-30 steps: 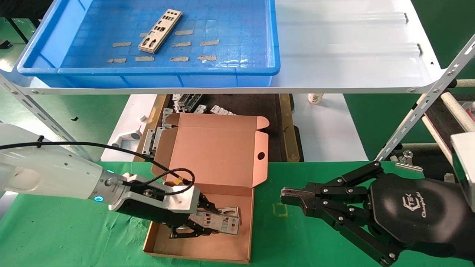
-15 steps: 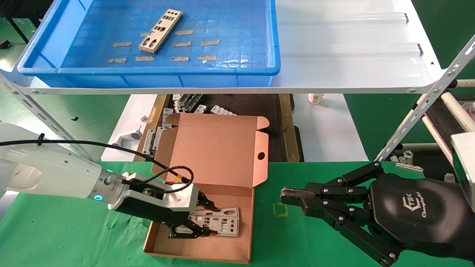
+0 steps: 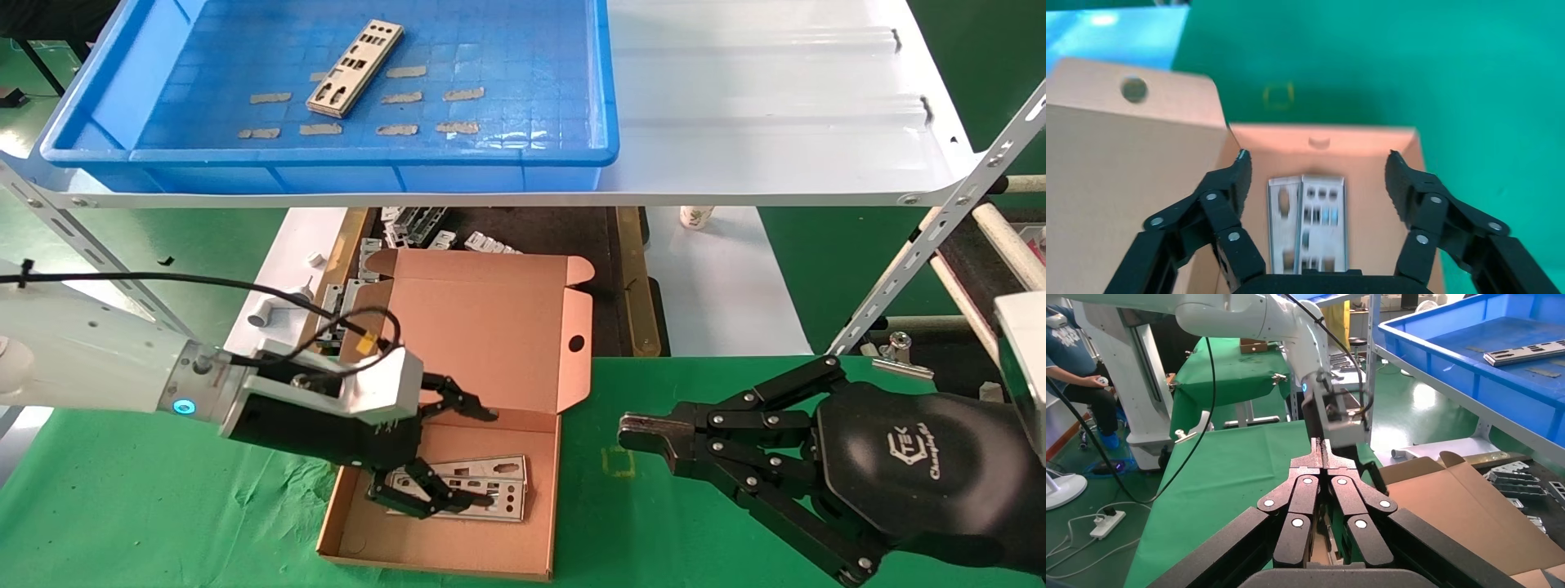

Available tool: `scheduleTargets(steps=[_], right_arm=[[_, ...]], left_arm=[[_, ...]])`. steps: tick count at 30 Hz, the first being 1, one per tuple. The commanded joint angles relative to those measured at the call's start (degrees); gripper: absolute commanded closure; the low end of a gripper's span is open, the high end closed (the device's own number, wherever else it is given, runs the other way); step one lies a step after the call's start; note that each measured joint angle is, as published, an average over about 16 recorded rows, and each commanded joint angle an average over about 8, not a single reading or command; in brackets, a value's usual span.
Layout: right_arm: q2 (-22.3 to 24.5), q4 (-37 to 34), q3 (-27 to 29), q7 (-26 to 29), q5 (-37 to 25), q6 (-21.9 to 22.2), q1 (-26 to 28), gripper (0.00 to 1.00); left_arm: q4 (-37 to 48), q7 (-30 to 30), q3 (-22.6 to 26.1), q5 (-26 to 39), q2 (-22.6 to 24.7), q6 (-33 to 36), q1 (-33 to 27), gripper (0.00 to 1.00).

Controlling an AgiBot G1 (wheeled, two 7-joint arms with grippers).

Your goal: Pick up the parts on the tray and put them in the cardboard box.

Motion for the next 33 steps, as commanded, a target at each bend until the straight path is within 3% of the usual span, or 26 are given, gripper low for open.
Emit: scheduleTargets(steps=[1, 3, 11, 12, 33], right_arm=[[0.0, 0.0, 0.0, 0.0, 0.0, 0.0, 0.0, 1.0], [0.0, 0.0, 0.0, 0.0, 0.0, 0.0, 0.0, 1.0], [0.0, 0.0, 0.0, 0.0, 0.0, 0.0, 0.0, 0.03], [0.0, 0.0, 0.0, 0.0, 0.0, 0.0, 0.0, 0.0], [0.0, 0.0, -0.01, -0.01, 0.01, 0.0, 0.0, 0.0]], left_arm=[[0.22, -0.92, -0.35, -1.3, -0.36, 1.17, -0.39, 0.0], [-0.82, -1.8, -0.99, -1.99, -0.96, 1.2, 0.09, 0.0], [-8.27, -6.4, -5.58, -5.05, -4.51, 0.56, 4.33, 0.0], [-9.3, -6.99, -6.17, -5.46, -4.99, 0.46, 4.9, 0.0], [-31.65, -19.8, -18.95, -14.36, -15.37, -1.67, 17.08, 0.0]])
